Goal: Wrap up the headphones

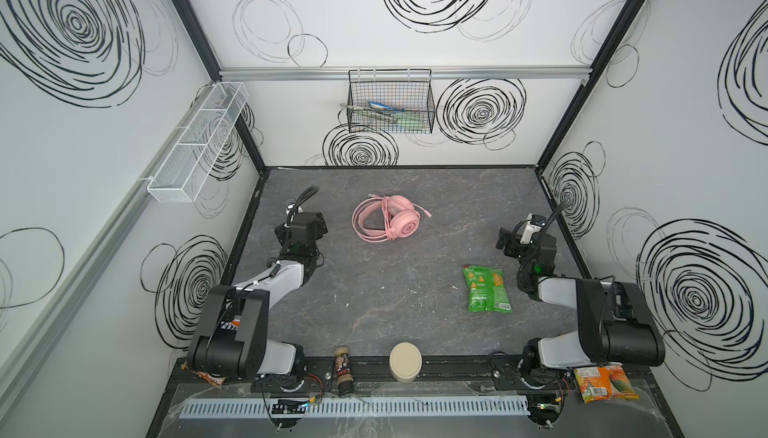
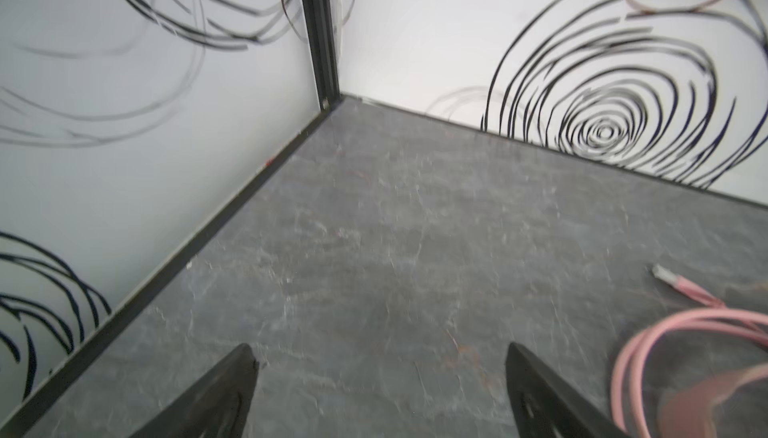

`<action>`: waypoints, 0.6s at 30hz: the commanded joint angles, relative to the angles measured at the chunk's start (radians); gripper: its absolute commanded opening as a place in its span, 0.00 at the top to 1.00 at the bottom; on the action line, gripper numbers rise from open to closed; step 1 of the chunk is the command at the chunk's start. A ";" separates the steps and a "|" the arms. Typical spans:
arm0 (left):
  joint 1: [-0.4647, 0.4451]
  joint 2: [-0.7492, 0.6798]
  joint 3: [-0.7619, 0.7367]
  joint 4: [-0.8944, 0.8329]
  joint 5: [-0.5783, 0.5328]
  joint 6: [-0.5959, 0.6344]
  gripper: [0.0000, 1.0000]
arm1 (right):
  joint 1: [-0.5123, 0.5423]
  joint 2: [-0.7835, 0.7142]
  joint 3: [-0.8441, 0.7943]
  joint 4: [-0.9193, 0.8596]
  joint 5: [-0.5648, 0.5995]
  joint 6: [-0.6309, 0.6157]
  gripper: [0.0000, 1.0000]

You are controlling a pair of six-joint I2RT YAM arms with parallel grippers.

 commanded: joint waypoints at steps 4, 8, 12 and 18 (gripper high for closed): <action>-0.081 0.057 -0.221 0.579 0.008 0.210 0.04 | 0.029 0.029 -0.117 0.351 -0.010 -0.070 0.03; -0.081 0.050 -0.241 0.597 0.029 0.212 0.04 | 0.047 0.026 -0.087 0.285 0.042 -0.057 0.03; -0.066 0.043 -0.262 0.627 0.090 0.210 0.04 | 0.048 0.015 -0.080 0.254 0.048 -0.048 0.03; -0.047 0.048 -0.327 0.734 0.176 0.208 0.04 | 0.049 0.005 -0.096 0.276 0.050 -0.050 0.03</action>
